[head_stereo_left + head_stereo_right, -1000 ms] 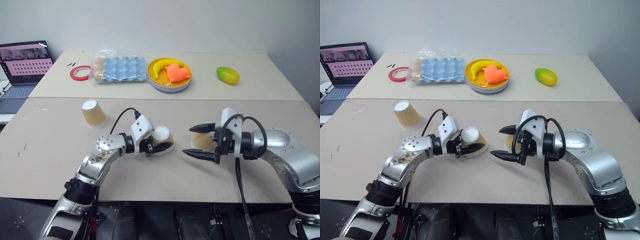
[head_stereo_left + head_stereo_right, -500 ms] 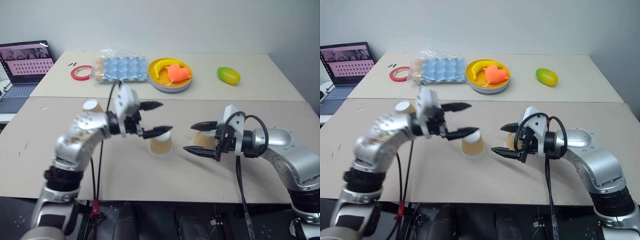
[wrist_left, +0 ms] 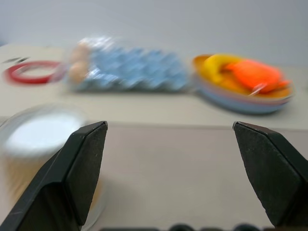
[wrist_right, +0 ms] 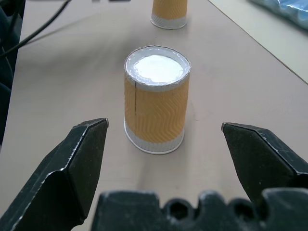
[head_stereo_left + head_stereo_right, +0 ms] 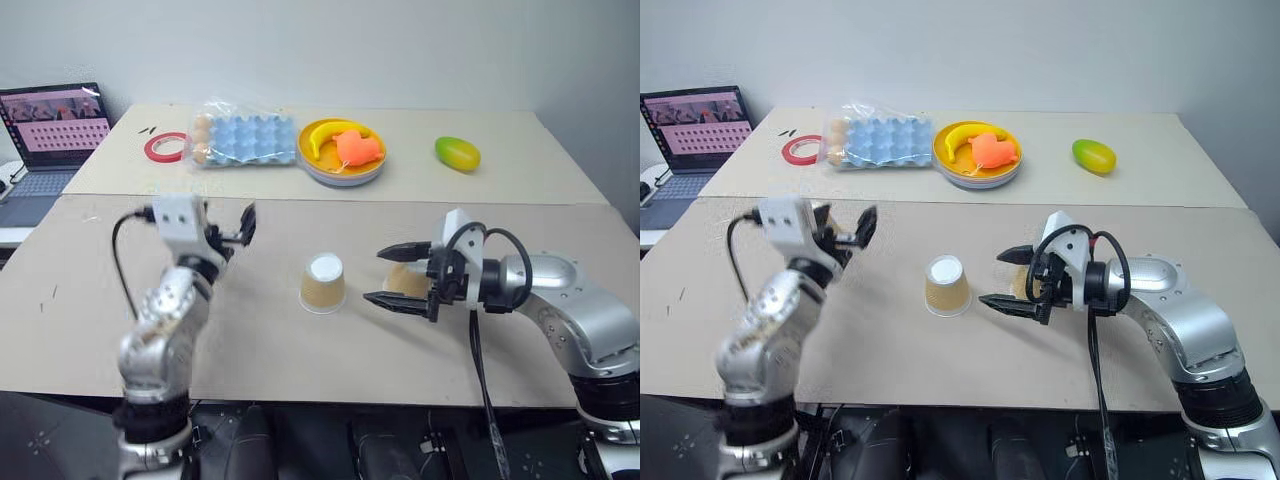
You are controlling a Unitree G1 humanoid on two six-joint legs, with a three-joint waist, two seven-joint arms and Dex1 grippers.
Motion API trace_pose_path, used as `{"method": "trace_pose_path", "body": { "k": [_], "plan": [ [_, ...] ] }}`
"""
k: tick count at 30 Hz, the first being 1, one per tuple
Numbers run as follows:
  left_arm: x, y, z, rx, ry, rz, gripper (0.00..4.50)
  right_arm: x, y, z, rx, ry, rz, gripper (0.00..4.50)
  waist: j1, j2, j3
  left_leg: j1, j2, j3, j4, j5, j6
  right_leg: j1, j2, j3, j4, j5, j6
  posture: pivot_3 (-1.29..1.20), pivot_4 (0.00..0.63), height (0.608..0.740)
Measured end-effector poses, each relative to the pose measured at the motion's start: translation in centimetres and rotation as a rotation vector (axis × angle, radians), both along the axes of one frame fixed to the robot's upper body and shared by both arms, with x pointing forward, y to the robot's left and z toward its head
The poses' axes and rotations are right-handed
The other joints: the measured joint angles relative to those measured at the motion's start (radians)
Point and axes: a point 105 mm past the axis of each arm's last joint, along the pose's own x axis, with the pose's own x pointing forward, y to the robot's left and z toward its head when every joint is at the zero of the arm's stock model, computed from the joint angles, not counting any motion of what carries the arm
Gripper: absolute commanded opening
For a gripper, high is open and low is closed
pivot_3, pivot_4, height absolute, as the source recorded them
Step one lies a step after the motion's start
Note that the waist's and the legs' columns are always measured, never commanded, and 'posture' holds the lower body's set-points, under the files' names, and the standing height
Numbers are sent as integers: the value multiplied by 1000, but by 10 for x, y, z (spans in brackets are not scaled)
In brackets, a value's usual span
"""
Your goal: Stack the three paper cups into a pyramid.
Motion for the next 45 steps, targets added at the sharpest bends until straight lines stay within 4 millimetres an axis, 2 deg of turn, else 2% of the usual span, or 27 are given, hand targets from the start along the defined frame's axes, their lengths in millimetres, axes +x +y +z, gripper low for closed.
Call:
{"method": "trace_pose_path", "body": {
  "k": [2,7,15,23,35,41,45],
  "plan": [
    [-6,5,-7,-14,5,82,4468,0,0,0,1,1,1,4500,6,0,0,0,0,0,1,0,0,0,0,0,0,0,1,0,150,641],
    [0,18,3,-37,-51,146,4468,-1,2,0,8,2,5,4500,15,0,0,0,0,0,1,0,0,-1,0,0,0,1,1,0,150,641],
    [43,34,7,-83,-35,115,4468,-3,5,4,20,-10,15,4500,22,-1,1,-2,0,1,1,0,0,-2,0,0,-1,1,1,0,150,641],
    [69,36,18,-85,-24,63,4468,-8,7,13,44,-26,17,4500,21,-1,1,-2,0,1,0,0,0,-1,0,0,-2,1,1,0,150,641],
    [79,31,-2,-52,95,27,4468,-10,8,17,65,-26,10,4500,21,-2,1,-2,0,1,-1,0,0,-1,0,0,-2,1,1,0,150,641],
    [78,31,-1,-51,94,25,4468,-9,7,17,68,-27,-2,4500,21,-2,1,-2,0,1,-1,0,0,-2,0,0,-2,1,1,0,150,641],
    [78,32,-1,-44,95,28,3392,-9,7,17,68,-28,-4,4500,21,-2,1,-2,0,1,-1,0,0,-2,0,0,-2,1,1,0,150,641]
  ]
}}
